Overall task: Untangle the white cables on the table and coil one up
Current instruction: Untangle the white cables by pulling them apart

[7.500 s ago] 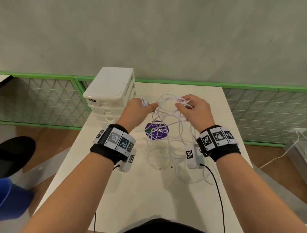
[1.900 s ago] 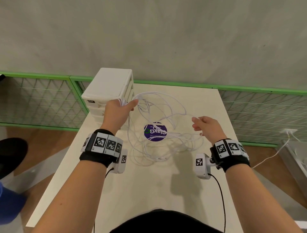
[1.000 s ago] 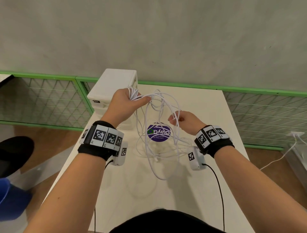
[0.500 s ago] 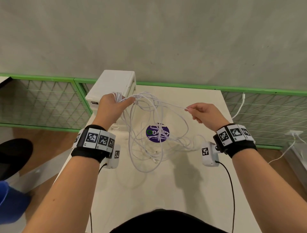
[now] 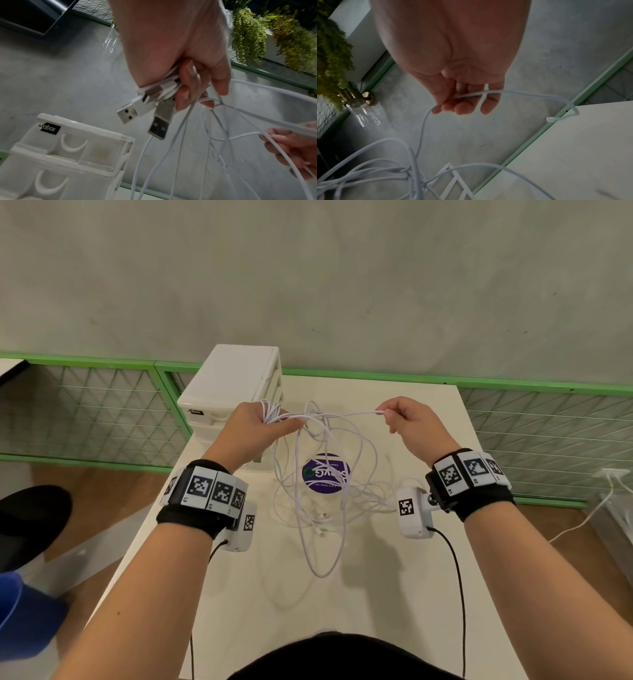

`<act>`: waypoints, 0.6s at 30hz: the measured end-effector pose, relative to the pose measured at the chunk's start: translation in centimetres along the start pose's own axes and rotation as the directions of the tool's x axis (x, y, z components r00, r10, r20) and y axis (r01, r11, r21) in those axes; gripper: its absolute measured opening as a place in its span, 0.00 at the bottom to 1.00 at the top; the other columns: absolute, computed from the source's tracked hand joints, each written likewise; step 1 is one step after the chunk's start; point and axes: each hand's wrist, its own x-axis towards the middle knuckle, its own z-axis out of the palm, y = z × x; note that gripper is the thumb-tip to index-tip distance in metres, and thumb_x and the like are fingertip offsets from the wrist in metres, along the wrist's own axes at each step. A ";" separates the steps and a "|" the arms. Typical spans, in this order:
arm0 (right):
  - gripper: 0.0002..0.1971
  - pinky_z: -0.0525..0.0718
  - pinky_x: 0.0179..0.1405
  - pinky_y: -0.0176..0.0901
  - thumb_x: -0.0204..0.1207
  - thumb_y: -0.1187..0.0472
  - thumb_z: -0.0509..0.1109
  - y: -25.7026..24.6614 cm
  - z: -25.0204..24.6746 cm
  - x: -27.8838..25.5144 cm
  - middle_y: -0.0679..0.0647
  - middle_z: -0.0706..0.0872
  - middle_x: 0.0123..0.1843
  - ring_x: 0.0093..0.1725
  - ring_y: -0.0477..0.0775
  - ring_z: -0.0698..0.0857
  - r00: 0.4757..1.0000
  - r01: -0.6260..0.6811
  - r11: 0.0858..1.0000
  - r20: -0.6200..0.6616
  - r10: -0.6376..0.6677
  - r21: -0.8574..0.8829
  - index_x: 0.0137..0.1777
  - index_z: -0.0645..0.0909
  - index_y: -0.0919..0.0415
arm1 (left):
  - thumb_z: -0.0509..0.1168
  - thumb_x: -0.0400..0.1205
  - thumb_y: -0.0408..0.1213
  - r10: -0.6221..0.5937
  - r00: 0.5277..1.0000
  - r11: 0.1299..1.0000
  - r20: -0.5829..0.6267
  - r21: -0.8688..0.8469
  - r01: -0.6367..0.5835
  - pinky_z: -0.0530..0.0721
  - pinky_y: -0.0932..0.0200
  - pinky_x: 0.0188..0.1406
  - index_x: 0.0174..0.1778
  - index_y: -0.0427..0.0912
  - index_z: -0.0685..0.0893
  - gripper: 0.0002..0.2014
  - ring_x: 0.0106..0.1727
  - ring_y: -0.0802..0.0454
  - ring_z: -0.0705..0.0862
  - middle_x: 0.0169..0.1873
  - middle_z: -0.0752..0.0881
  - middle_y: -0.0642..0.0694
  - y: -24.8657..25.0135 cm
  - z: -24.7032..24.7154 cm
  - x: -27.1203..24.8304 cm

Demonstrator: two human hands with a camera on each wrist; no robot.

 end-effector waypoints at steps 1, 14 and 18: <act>0.11 0.73 0.36 0.30 0.82 0.70 0.58 -0.1 0.0 0.0 0.49 0.78 0.34 0.32 0.46 0.74 0.999 -0.045 0.999 0.032 0.044 0.023 0.47 0.81 0.58 | 0.76 0.75 0.46 0.002 1.000 1.000 0.001 -0.020 -0.002 0.70 0.59 0.22 0.31 0.37 0.83 0.16 0.20 0.53 0.68 0.20 0.71 0.46 0.0 0.0 -0.2; 0.14 0.77 0.36 0.24 0.78 0.72 0.65 0.2 2.9 -1.4 0.52 0.84 0.37 0.29 0.36 0.78 0.983 -0.016 0.999 0.183 0.010 0.030 0.54 0.86 0.56 | 0.75 0.76 0.38 0.014 0.998 0.999 0.064 -0.046 -0.011 0.69 0.61 0.24 0.39 0.42 0.89 0.04 0.21 0.56 0.69 0.19 0.76 0.54 0.1 0.5 -0.9; 0.13 0.75 0.42 0.26 0.76 0.72 0.68 0.1 2.8 -1.2 0.52 0.83 0.39 0.35 0.33 0.79 0.994 0.054 0.998 0.089 -0.057 0.033 0.57 0.86 0.61 | 0.75 0.76 0.42 0.000 0.993 1.000 0.115 -0.020 0.003 0.71 0.55 0.26 0.42 0.41 0.90 0.07 0.24 0.50 0.71 0.18 0.74 0.53 0.0 0.7 -0.9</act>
